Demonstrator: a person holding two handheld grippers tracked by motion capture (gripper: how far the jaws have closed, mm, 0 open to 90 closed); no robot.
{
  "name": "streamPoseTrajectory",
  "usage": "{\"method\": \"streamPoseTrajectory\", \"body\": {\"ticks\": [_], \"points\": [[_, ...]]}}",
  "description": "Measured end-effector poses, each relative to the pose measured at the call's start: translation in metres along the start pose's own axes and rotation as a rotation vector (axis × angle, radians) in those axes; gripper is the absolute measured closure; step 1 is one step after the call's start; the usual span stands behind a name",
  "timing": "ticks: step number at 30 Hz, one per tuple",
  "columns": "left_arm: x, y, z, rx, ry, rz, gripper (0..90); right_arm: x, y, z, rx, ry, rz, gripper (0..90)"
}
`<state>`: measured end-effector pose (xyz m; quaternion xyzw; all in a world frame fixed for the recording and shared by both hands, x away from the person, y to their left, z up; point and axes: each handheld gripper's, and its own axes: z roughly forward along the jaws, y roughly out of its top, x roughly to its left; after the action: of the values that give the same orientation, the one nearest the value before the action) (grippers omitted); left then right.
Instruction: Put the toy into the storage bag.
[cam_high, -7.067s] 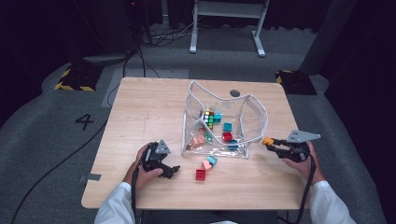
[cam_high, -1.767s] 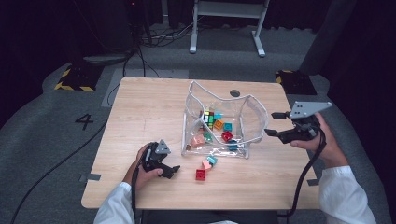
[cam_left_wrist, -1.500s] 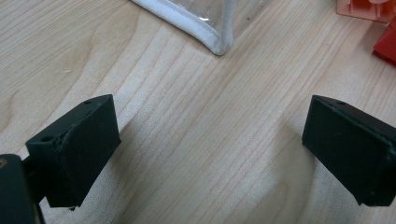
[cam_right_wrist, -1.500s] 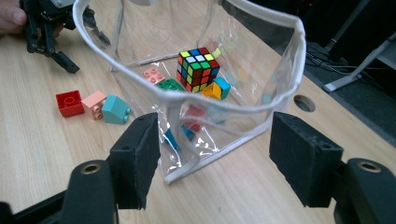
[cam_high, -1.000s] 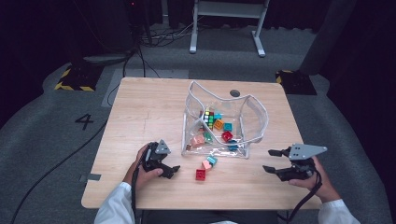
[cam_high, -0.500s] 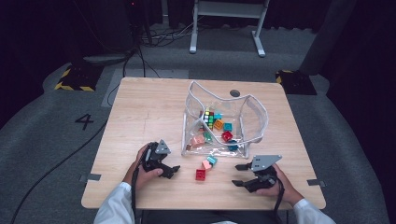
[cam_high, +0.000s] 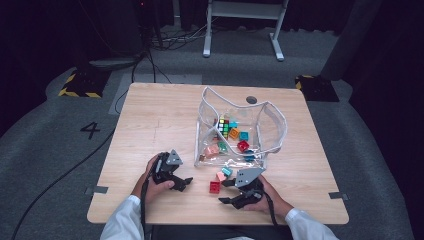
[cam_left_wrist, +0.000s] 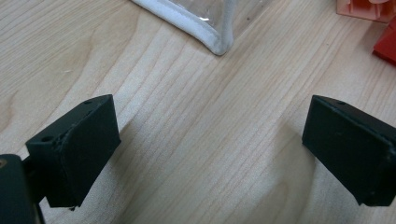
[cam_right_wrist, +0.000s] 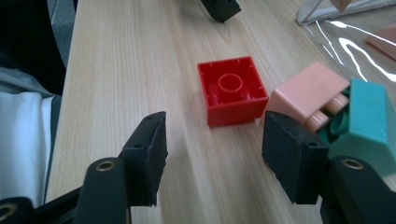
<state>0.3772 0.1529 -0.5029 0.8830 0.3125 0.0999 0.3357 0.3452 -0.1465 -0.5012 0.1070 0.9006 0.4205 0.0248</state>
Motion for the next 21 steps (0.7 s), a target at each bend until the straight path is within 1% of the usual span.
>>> {"method": "streamPoseTrajectory", "body": {"ticks": [2, 3, 4, 6, 7, 8, 9, 10, 11, 12, 13, 15, 16, 18, 19, 20, 21], "points": [[0.0, 0.0, 0.0, -0.002, -0.002, 0.001, 4.0, -0.001, 0.003, 0.002, 0.004, 0.0, 0.038, 40.2], [0.0, 0.0, 0.0, -0.004, -0.001, 0.003, 4.0, -0.002, 0.004, 0.004, -0.002, 0.0, 0.037, 40.0], [0.0, 0.0, 0.0, -0.001, -0.001, 0.001, 4.0, -0.005, 0.005, 0.006, -0.02, -0.002, 0.006, 40.0], [0.0, 0.0, 0.0, 0.0, 0.0, 0.0, 4.0, -0.006, 0.006, 0.008, -0.015, -0.005, 0.003, 39.8], [0.0, 0.0, 0.0, 0.001, 0.007, 0.002, 4.0, -0.005, 0.007, 0.009, -0.007, -0.005, 0.009, 40.1], [0.0, 0.0, 0.0, -0.001, 0.0, 0.0, 4.0, -0.006, 0.008, 0.01, -0.02, -0.007, -0.011, 40.8], [0.0, 0.0, 0.0, -0.001, 0.0, 0.001, 4.0, -0.006, 0.008, 0.011, -0.015, -0.01, -0.013, 41.5], [0.0, 0.0, 0.0, 0.0, 0.0, 0.0, 4.0, -0.006, 0.009, 0.012, -0.014, -0.01, -0.001, 42.8], [0.0, 0.0, 0.0, -0.004, -0.004, 0.001, 4.0, -0.007, 0.01, 0.014, -0.02, -0.017, -0.007, 44.6], [0.0, 0.0, 0.0, 0.0, 0.0, 0.0, 4.0, -0.007, 0.011, 0.014, -0.019, -0.012, -0.003, 46.6], [0.0, 0.0, 0.0, 0.0, 0.004, 0.002, 4.0, -0.007, 0.011, 0.015, -0.021, -0.02, -0.009, 50.0], [0.0, 0.0, 0.0, 0.0, 0.0, 0.0, 4.0, -0.007, 0.011, 0.015, -0.021, -0.015, -0.014, 57.1], [0.0, 0.0, 0.0, 0.0, 0.0, 0.0, 4.0, -0.007, 0.011, 0.014, -0.028, -0.011, -0.011, 58.7], [0.0, 0.0, 0.0, 0.0, 0.0, 0.0, 4.0, -0.006, 0.01, 0.012, -0.026, -0.007, -0.023, 59.0], [0.0, 0.0, 0.0, 0.0, 0.0, 0.0, 4.0, -0.005, 0.009, 0.01, -0.018, -0.008, -0.021, 59.0], [0.0, 0.0, 0.0, -0.001, 0.001, 0.001, 4.0, -0.005, 0.008, 0.009, -0.021, -0.013, -0.032, 59.0], [0.0, 0.0, 0.0, -0.001, -0.002, 0.001, 4.0, -0.003, 0.006, 0.004, -0.003, -0.014, 0.006, 59.1]]}}
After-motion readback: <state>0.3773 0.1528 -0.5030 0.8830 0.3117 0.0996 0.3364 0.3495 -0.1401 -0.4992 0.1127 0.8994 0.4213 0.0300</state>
